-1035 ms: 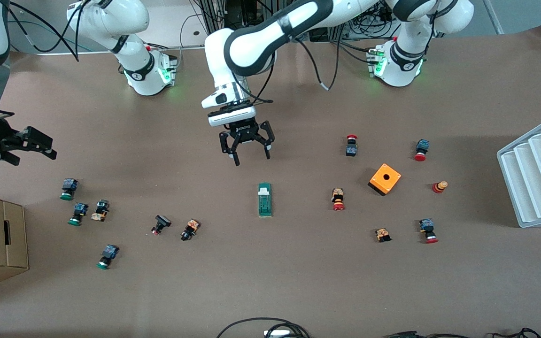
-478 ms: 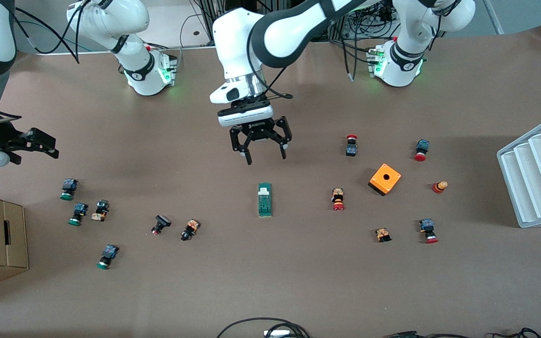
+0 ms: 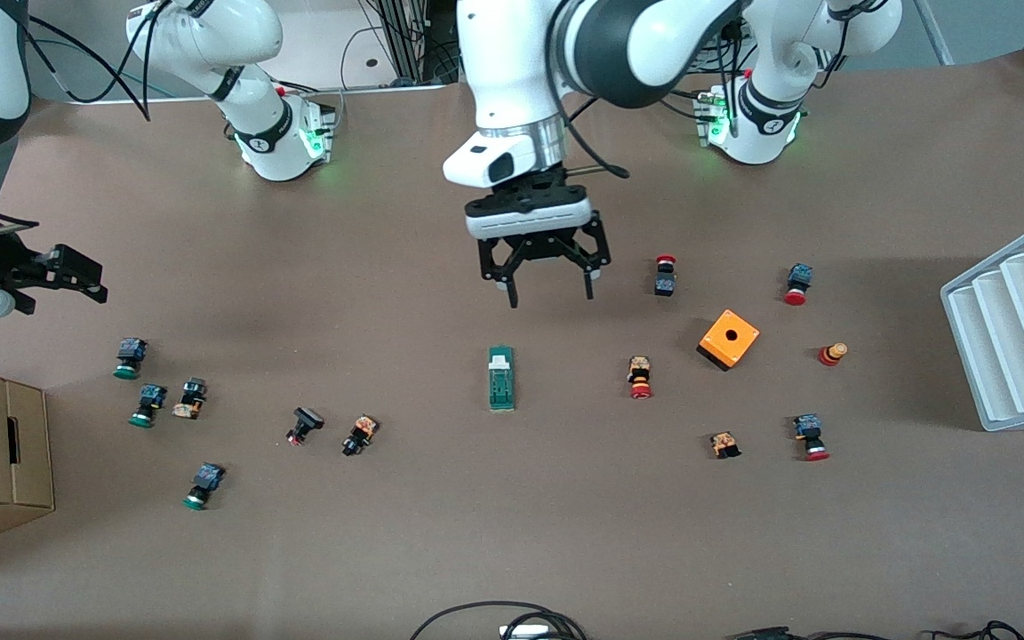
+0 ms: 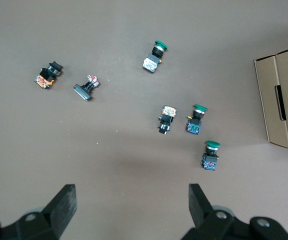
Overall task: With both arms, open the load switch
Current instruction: 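Open the left gripper and lift it away from the switch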
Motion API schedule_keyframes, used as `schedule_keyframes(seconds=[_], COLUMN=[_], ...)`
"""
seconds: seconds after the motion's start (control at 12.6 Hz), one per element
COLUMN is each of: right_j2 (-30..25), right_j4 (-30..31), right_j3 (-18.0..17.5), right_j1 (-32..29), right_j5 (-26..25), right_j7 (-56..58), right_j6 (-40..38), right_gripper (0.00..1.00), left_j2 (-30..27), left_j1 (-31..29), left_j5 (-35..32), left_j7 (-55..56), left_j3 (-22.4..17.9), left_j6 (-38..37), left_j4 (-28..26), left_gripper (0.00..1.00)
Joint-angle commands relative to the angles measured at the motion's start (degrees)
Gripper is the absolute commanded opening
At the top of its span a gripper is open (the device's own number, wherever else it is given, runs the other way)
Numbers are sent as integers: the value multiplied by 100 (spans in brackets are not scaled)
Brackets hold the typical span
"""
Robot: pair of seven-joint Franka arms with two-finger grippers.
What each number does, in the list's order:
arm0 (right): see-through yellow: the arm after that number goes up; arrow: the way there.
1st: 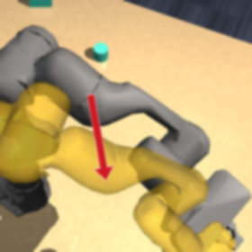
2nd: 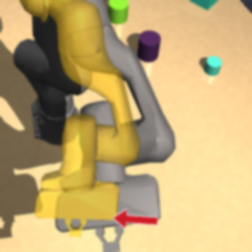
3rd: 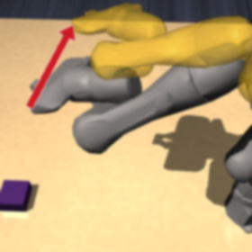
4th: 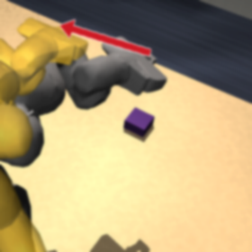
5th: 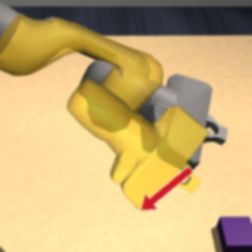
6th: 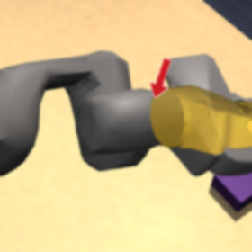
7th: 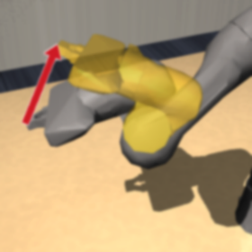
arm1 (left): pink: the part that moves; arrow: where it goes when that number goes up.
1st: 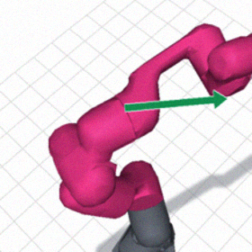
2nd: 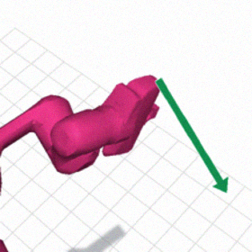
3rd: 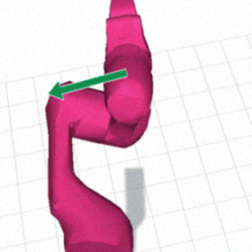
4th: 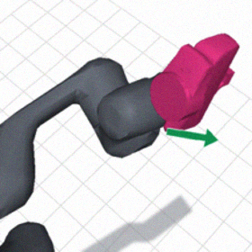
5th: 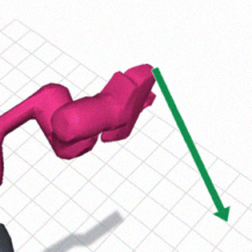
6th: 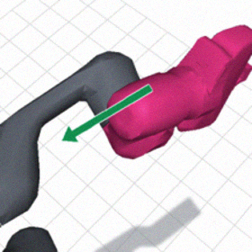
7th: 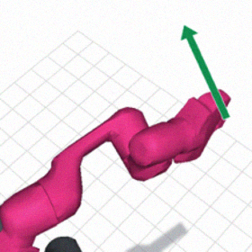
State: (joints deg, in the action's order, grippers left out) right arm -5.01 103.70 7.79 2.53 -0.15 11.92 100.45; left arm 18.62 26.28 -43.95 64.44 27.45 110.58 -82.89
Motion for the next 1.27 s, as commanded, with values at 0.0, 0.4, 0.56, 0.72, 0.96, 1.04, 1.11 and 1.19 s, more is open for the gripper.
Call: schedule_keyframes(seconds=[0.0,0.4,0.56,0.72,0.96,1.04,1.11,1.19], right_j2=[97,97,106,106,114,114,123,123], right_j4=[-148,-227,-227,-227,-227,-227,-227,-227], right_j3=[-5,-14,-14,-14,-14,-14,-14,-14], right_j1=[28,46,46,46,37,37,37,37], right_j5=[-161,-144,-144,-144,-144,-144,-144,-144], right_j7=[65,65,65,65,65,65,65,65], right_j6=[10,45,54,54,54,54,54,54], right_gripper=[100,100,100,100,100,100,100,100], left_j2=[-104,-333,-386,-465,-587,-632,-632,-632], left_j1=[-158,-1069,-1448,-1747,-2082,-2126,-2188,-2232], left_j5=[334,1308,1826,2057,2547,2802,3118,3365], left_j7=[-142,-1599,-1855,-2337,-3487,-3839,-4043,-4132], left_j3=[59,50,6,-46,-414,-633,-862,-1029], left_j6=[16,8,-88,-168,-335,-379,-457,-510], left_j4=[71,194,316,326,334,334,343,352], left_gripper=[100,100,100,100,100,100,100,100])
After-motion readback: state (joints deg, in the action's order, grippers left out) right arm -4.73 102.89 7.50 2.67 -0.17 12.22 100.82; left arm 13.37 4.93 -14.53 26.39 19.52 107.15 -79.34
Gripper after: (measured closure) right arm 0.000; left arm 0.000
